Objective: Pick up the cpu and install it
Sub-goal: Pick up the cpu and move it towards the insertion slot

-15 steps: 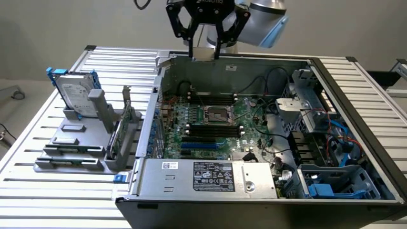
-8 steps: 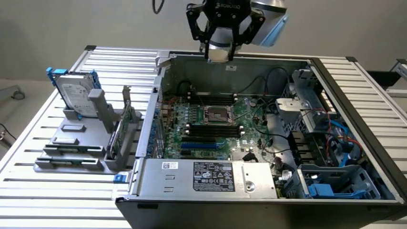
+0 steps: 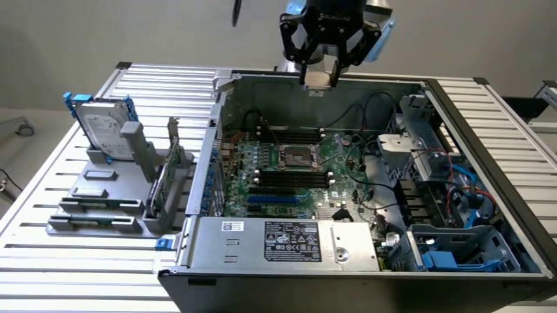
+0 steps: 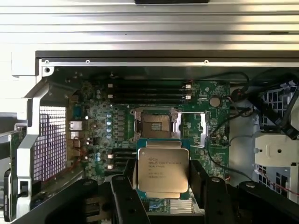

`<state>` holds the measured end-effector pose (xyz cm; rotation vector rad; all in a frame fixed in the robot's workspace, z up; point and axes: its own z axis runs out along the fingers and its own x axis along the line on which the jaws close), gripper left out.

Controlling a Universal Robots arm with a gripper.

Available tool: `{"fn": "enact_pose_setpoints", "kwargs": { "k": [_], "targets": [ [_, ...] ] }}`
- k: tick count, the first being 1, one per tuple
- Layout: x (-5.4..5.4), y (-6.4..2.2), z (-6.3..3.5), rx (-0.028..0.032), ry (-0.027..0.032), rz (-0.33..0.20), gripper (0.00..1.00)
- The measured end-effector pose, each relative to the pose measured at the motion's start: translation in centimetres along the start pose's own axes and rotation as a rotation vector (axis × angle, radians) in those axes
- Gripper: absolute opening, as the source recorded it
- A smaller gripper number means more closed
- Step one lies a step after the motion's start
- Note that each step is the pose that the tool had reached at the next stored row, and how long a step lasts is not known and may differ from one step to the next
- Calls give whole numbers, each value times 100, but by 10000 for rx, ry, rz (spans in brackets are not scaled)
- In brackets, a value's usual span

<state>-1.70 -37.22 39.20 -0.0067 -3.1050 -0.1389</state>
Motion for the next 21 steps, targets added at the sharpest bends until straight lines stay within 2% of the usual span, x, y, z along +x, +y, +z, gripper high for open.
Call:
{"fn": "enact_pose_setpoints", "kwargs": {
  "k": [13, 21],
  "targets": [
    [-30, 55, 242, -4, -15, 155, 55],
    [0, 128, 396, -5, -15, 163, 55]
  ]
}}
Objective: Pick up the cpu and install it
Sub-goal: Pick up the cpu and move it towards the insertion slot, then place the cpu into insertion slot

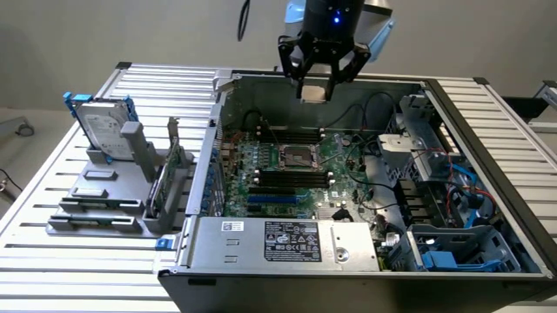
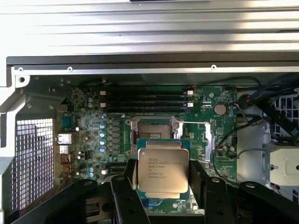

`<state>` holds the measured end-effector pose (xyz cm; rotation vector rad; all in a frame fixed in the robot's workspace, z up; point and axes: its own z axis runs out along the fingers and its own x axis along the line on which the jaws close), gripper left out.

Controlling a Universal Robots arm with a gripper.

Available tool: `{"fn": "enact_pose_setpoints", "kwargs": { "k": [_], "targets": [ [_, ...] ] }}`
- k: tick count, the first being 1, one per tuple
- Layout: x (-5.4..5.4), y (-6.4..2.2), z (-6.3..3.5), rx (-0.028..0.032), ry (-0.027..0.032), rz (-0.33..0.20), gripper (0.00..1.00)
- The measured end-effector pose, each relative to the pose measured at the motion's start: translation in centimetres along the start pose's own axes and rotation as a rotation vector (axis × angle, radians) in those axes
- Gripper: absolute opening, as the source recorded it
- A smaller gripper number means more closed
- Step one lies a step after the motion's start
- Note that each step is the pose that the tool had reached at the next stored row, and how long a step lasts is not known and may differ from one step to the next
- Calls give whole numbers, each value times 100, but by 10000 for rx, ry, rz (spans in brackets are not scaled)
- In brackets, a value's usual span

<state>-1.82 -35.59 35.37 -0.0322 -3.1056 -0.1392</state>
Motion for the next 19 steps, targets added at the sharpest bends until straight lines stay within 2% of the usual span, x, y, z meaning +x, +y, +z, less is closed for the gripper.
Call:
{"fn": "enact_pose_setpoints", "kwargs": {
  "k": [6, 19],
  "targets": [
    [31, 64, 117, -2, 0, 1, 55],
    [31, 64, 119, 1, 6, 2, 55]
  ]
}}
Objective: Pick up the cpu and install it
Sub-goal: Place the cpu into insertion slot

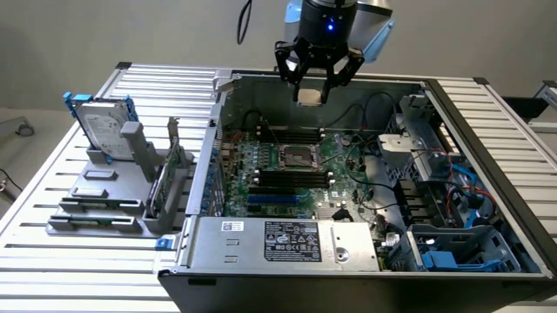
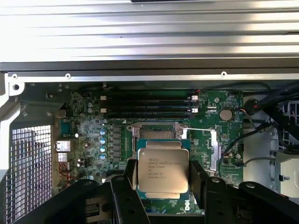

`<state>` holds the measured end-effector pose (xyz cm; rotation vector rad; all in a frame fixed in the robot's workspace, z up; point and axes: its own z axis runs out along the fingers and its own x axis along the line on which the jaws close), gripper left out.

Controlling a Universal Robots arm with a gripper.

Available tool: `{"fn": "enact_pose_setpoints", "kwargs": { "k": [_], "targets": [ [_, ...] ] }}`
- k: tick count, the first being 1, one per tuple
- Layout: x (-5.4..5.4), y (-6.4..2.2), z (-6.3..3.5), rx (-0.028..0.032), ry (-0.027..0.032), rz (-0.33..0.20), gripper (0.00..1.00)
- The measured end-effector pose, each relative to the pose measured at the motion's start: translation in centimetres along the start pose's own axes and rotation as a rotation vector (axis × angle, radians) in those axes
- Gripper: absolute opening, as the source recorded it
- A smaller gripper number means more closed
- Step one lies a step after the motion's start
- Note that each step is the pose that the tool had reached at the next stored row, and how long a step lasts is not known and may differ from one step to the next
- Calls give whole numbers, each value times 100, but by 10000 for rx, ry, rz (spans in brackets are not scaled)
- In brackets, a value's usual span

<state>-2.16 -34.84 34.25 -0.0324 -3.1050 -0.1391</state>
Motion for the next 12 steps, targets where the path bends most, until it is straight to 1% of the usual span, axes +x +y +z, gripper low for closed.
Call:
{"fn": "enact_pose_setpoints", "kwargs": {
  "k": [8, 9, 12],
  "targets": [
    [1, 0, 1, 0, -2, 1, 55],
    [11, -1, 14, -3, -17, 0, 55],
    [60, -7, 69, -1, -22, -2, 55]
  ]
}}
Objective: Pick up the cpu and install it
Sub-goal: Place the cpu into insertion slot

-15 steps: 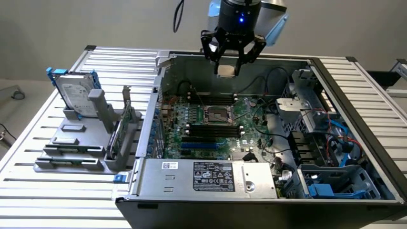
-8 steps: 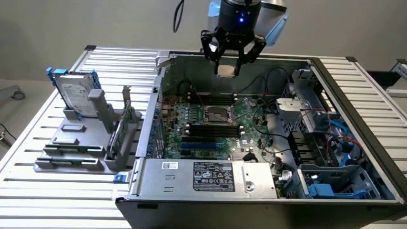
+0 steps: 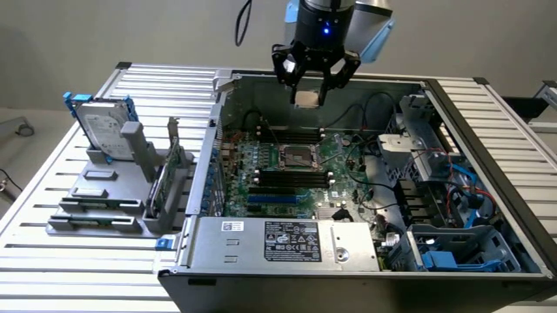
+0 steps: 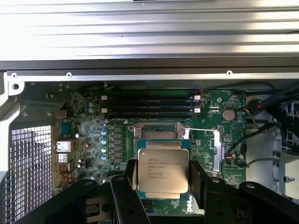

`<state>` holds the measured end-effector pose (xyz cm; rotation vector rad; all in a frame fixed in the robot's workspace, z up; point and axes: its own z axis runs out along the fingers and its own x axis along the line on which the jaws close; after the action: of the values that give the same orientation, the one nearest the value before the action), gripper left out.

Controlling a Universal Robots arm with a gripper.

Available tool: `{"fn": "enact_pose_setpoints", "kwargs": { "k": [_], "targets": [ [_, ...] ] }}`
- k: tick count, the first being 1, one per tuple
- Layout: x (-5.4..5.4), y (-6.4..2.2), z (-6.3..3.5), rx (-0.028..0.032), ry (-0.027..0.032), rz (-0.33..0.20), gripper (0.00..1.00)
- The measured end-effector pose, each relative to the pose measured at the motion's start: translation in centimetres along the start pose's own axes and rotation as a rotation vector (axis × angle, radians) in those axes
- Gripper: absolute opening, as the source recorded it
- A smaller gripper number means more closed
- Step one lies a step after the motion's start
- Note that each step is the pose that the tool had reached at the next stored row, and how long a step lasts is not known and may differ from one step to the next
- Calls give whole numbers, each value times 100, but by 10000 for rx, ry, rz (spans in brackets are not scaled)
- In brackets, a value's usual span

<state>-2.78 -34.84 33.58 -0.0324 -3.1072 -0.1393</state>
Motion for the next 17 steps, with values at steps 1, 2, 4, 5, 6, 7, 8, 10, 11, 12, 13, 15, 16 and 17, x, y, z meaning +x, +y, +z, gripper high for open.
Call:
{"fn": "enact_pose_setpoints", "kwargs": {
  "k": [1, 2, 4, 5, 6, 7, 8, 10, 11, 12, 13, 15, 16, 17],
  "targets": [
    [19, -2, 19, 0, 0, 0, 55],
    [36, -4, 37, 0, 0, 0, 55],
    [50, -7, 74, 0, 0, -1, 55],
    [51, -8, 92, -1, -1, -1, 55],
    [50, -9, 110, 1, 0, -2, 55],
    [50, -10, 127, 1, 0, -2, 55],
    [50, -10, 147, 1, 0, -1, 55],
    [48, -13, 183, -5, -14, 164, 55],
    [48, -14, 201, -11, -31, 341, 55],
    [48, -16, 219, -16, -46, 521, 55],
    [47, -18, 237, -22, -63, 699, 55],
    [46, -21, 273, -34, -96, 1068, 55],
    [45, -22, 290, -40, -112, 1246, 55],
    [44, -24, 307, -46, -128, 1426, 55]
  ]
}}
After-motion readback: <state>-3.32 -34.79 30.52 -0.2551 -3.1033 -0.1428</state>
